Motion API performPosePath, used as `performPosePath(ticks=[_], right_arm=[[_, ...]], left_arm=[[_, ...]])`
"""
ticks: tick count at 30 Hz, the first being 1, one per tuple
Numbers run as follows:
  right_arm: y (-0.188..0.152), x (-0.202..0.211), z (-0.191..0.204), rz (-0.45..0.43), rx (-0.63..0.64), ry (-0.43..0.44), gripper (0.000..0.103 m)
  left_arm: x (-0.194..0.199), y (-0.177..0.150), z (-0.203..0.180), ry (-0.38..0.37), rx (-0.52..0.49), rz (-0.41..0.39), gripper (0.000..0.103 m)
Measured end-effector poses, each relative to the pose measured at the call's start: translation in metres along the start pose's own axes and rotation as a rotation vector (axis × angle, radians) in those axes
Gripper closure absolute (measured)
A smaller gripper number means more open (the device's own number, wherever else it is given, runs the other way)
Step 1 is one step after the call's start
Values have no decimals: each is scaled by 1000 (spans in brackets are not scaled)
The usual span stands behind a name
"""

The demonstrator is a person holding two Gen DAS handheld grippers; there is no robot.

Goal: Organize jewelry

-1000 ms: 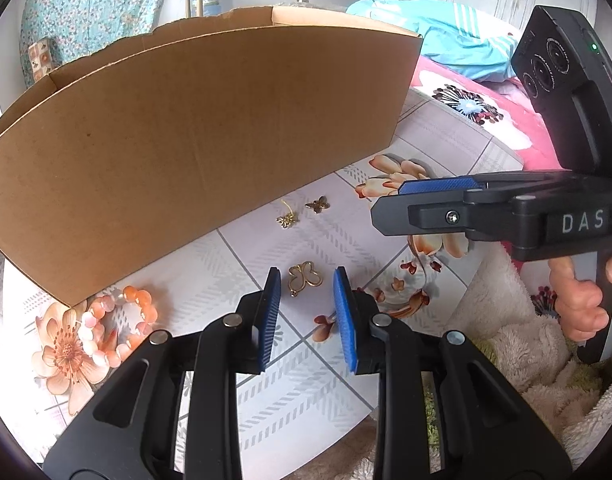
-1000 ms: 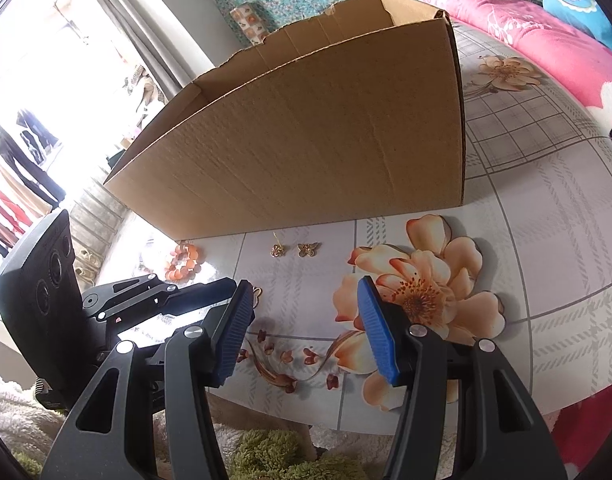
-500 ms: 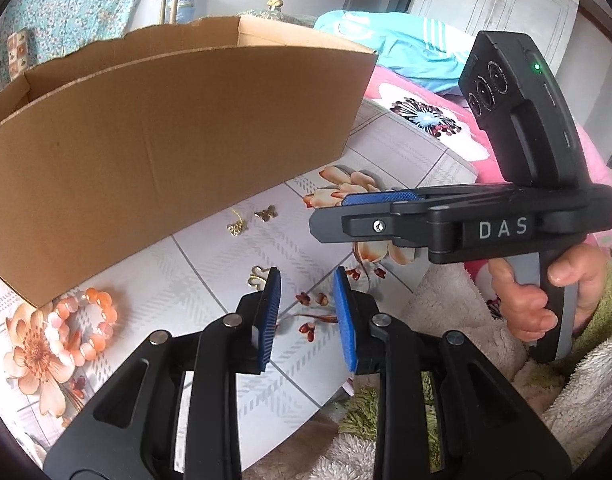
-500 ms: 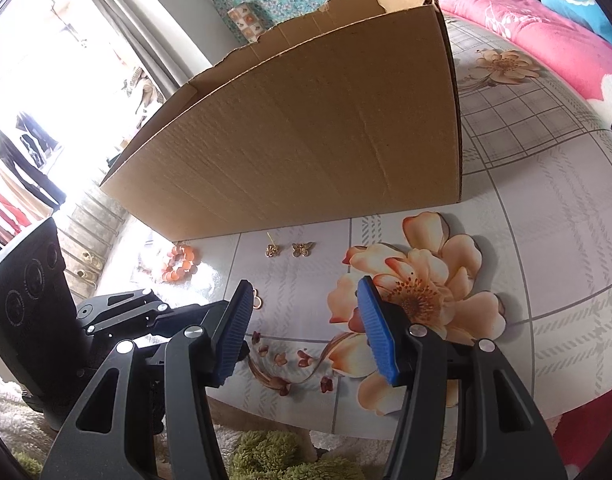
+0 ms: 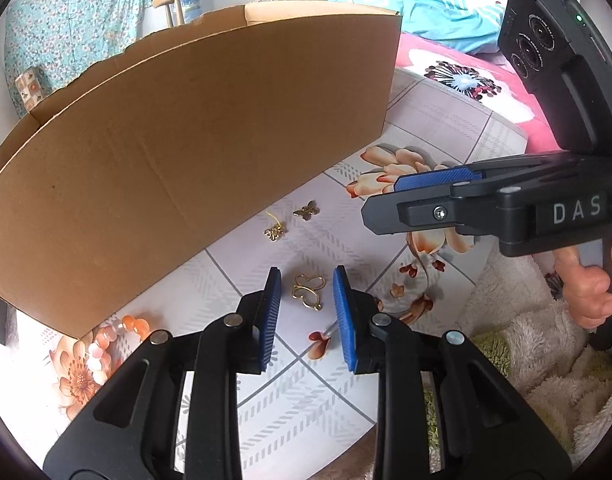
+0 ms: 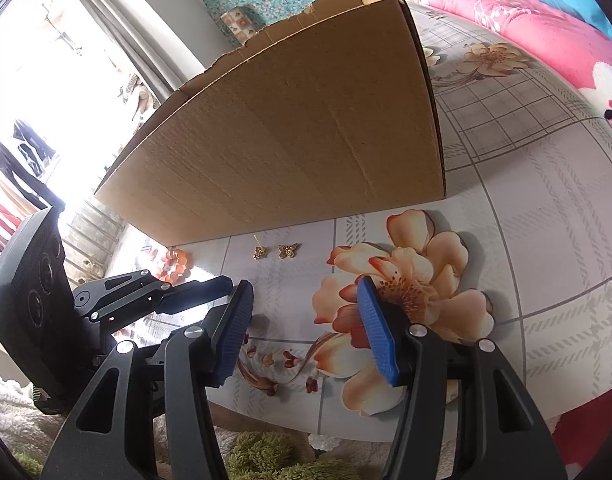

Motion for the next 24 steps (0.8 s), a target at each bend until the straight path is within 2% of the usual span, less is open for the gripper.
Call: performPosePath(ticks=[3, 13, 14, 15, 20, 24], right_arm=[[0, 0, 0, -1, -1, 2, 50], [-2, 3, 0, -10, -3, -2, 50], [-2, 4, 0, -10, -3, -4, 50], [-2, 4, 0, -11, -4, -5, 50], [-1, 5, 2, -13, 0, -7, 50], [-1, 5, 2, -13, 4, -8, 50]], left_arm=[[-3, 3, -2, -4, -10, 11, 90], [-2, 2, -3, -4, -3, 5, 93], [-1, 2, -2, -3, 5, 2, 96], [-1, 2, -2, -3, 15, -1, 103], [3, -1, 6, -28, 62, -16, 103], [12, -3, 12, -95, 88, -52, 103]])
Point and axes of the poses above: each gripper's, at about its wrist camera, not at the fingertips, and x roughly against the way its jaws point, z to its left, y to its top, the point moved 1 cm from there along -x, roughly the way its jaws point, and after that the axes turned 1 degree about -y, right-handed, at the moved point
